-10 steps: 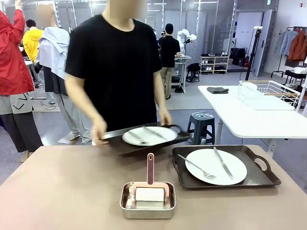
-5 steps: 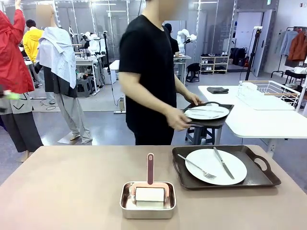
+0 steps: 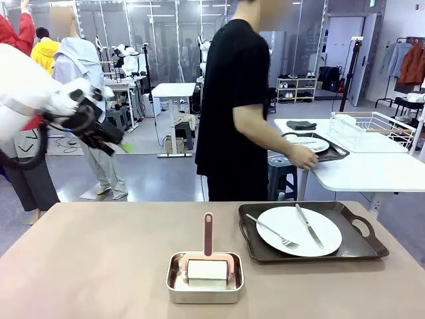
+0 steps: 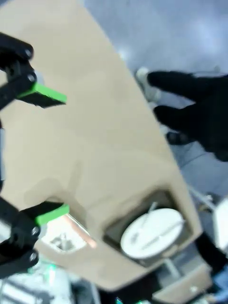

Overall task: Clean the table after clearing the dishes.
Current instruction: When the left (or right) Handle tray is removed, use the left hand (or right hand) to clean the left (or right) side of the table with the Lint Roller.

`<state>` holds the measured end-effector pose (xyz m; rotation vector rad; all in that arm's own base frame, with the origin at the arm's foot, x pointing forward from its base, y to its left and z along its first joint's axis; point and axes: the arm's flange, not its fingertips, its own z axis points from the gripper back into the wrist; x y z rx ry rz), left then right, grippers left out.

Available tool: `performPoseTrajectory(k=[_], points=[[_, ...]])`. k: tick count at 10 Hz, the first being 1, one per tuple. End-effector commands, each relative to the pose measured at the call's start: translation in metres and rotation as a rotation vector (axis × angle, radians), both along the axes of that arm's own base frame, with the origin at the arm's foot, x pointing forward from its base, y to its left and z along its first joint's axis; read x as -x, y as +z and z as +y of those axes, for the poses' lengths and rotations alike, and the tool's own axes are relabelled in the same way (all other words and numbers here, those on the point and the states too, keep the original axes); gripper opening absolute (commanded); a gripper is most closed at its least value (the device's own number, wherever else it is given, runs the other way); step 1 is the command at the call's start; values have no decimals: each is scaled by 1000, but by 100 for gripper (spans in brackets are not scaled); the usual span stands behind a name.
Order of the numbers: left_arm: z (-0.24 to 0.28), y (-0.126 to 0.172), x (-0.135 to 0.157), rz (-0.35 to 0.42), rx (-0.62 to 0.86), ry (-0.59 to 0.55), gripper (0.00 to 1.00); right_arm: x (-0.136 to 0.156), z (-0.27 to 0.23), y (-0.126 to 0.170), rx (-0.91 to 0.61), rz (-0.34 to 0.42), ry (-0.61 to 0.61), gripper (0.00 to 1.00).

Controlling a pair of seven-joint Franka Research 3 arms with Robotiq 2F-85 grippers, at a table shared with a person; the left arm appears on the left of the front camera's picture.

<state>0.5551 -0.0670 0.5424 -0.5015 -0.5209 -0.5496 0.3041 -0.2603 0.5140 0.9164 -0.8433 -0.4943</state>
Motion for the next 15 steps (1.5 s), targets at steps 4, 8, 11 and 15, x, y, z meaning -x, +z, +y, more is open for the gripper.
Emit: performPoseTrajectory(k=[4,8,11,15], points=[[-74,-29,26,122,-77,-307,100,3,0,2,2,-12,4,100],[-74,-36,8,104,-71,-212,100,3,0,2,2,-12,4,100],[-72,-37,10,116,-71,-226,100,3,0,2,2,-12,4,100],[-178,-49,-37,232,-274,-621,100,3,0,2,2,-12,4,100]])
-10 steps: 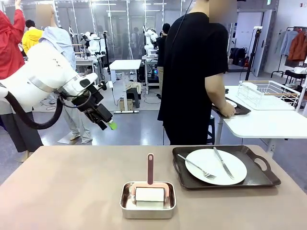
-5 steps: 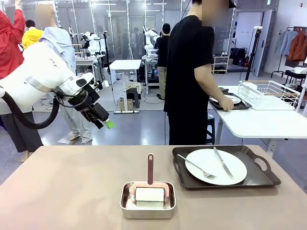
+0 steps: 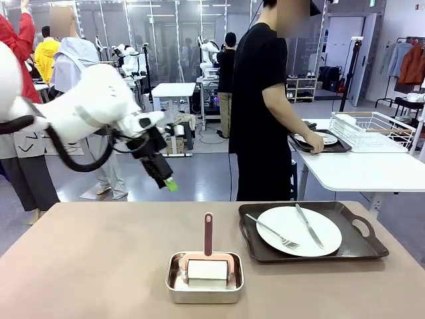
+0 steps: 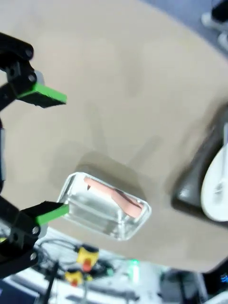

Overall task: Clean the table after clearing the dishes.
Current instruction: When the left (or right) Handle tray is removed, use the left hand (or right hand) to clean the left (or right) side of the table with the Lint Roller.

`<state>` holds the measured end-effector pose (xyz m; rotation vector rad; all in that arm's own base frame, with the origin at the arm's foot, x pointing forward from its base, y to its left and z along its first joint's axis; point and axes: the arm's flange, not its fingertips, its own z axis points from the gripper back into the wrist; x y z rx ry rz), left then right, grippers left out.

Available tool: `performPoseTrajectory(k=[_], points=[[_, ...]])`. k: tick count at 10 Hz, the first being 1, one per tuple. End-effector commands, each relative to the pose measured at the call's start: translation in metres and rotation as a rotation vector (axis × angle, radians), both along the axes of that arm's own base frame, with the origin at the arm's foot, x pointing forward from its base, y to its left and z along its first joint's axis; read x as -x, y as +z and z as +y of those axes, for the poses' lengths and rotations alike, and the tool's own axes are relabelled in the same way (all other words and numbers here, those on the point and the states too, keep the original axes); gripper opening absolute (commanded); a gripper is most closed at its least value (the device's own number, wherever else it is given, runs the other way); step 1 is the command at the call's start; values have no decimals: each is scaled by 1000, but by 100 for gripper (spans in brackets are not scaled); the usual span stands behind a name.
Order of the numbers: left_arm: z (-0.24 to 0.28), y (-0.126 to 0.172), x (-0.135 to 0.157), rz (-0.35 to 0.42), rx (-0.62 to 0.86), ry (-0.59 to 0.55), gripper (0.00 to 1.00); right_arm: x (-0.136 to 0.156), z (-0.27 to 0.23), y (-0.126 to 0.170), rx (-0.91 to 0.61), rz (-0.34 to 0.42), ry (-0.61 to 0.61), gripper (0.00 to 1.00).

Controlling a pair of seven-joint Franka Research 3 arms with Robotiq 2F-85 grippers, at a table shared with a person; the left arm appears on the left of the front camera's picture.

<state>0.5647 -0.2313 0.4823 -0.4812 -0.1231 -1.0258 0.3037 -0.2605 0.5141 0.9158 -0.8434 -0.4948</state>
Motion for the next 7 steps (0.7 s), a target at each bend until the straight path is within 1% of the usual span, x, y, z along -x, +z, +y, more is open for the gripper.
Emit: performPoseTrajectory(k=[1,3,4,5,6,7], points=[[-37,3,-32,49,-85,-180,100,3,0,2,1,-12,4,100],[-80,-15,-39,123,-90,-319,100,3,0,2,1,-12,4,100],[-90,-21,-38,150,-97,-348,100,3,0,2,1,-12,4,100],[-106,-27,-35,167,-92,-404,100,3,0,2,1,-12,4,100],[-117,-32,-33,152,-114,-434,100,3,0,2,1,-12,4,100],[-125,-36,-30,163,-108,-471,100,3,0,2,1,-12,4,100]])
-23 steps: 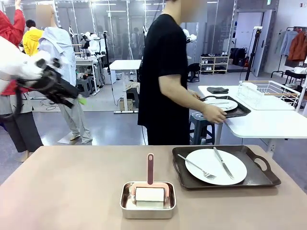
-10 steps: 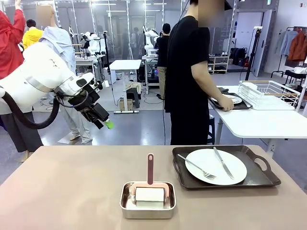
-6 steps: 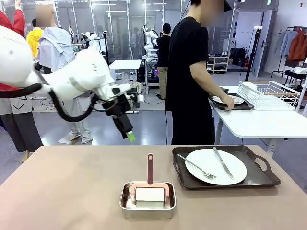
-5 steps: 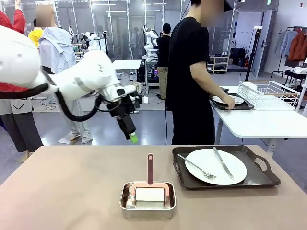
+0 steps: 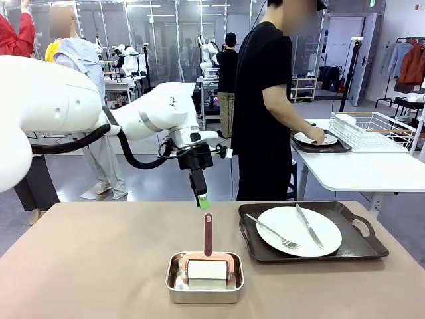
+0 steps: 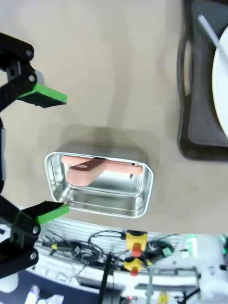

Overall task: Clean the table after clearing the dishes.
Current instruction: When the left (or right) Handle tray is removed, use the left hand (or right hand) to clean the left (or right) side of the table with the Lint Roller.

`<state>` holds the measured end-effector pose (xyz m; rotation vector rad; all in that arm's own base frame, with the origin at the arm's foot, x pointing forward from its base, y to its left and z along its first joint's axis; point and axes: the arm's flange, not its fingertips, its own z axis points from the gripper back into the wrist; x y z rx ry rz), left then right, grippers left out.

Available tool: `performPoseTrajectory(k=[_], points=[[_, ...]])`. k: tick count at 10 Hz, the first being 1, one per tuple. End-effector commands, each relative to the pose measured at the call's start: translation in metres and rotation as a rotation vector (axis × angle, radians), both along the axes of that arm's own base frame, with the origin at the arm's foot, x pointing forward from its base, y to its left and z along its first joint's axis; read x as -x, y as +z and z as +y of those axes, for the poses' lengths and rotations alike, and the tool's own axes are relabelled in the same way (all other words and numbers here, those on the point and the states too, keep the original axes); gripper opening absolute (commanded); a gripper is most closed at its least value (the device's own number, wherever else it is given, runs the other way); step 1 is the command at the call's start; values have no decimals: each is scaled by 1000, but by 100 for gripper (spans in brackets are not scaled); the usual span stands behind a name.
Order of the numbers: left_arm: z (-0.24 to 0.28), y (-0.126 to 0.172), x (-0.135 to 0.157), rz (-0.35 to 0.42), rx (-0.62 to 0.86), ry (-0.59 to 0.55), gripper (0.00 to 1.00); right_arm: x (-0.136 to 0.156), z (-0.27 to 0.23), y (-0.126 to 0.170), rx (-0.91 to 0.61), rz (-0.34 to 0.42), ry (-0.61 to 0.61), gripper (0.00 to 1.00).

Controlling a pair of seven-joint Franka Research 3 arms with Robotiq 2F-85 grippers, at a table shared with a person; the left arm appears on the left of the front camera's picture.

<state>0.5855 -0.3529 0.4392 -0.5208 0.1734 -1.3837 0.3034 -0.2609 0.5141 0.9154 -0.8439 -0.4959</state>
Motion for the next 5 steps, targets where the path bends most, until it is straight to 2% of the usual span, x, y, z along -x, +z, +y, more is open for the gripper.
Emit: performPoseTrajectory(k=[1,5], points=[[-11,6,-6,-1,-12,-87,100,3,1,2,1,-12,5,100],[-32,-7,13,-15,-69,-167,100,3,1,2,1,-12,5,100]])
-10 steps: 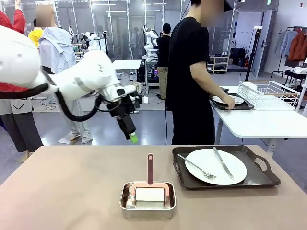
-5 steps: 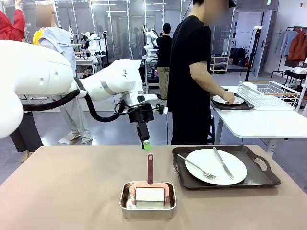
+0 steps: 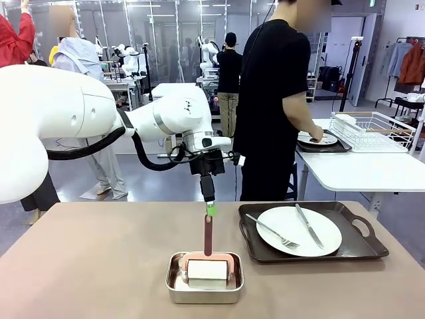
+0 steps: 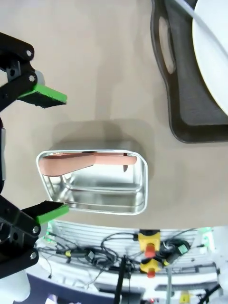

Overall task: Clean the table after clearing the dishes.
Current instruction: When the left (or right) Handle tray is removed, use the left hand (or right hand) to clean the left (or right) side of the table with the Lint Roller.

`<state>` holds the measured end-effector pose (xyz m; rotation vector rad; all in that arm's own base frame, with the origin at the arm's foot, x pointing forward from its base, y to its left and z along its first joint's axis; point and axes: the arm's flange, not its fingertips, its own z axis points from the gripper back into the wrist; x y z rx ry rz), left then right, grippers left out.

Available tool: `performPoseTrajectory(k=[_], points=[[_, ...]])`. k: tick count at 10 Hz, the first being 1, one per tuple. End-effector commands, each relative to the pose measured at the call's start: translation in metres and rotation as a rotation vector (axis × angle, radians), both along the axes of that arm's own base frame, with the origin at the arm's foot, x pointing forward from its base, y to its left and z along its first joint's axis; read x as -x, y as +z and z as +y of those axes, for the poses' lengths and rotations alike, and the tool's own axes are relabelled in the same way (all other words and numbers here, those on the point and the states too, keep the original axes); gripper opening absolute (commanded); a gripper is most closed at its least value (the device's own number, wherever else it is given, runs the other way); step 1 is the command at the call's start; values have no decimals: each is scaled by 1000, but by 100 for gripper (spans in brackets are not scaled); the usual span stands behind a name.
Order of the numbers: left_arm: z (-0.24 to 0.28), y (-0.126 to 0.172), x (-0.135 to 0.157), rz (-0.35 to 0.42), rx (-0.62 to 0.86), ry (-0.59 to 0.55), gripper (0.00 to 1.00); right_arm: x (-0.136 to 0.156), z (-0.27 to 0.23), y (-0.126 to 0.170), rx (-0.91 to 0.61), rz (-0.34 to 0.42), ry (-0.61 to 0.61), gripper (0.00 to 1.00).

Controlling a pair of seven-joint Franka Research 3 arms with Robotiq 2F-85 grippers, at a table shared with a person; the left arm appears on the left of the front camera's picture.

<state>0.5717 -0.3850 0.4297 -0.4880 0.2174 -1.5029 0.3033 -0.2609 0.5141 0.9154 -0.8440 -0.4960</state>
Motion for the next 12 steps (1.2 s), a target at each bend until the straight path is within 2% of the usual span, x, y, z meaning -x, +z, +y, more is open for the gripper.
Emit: performPoseTrajectory(k=[1,6,9,12], points=[[1,-2,9,-32,-88,-51,100,3,1,2,1,-12,5,100],[4,-18,38,-54,-97,-44,100,3,1,2,1,-12,5,100],[-2,-24,51,-96,-105,-68,100,3,1,2,1,-12,5,100],[-2,-25,54,-78,-136,-57,100,3,1,2,1,-12,5,100]])
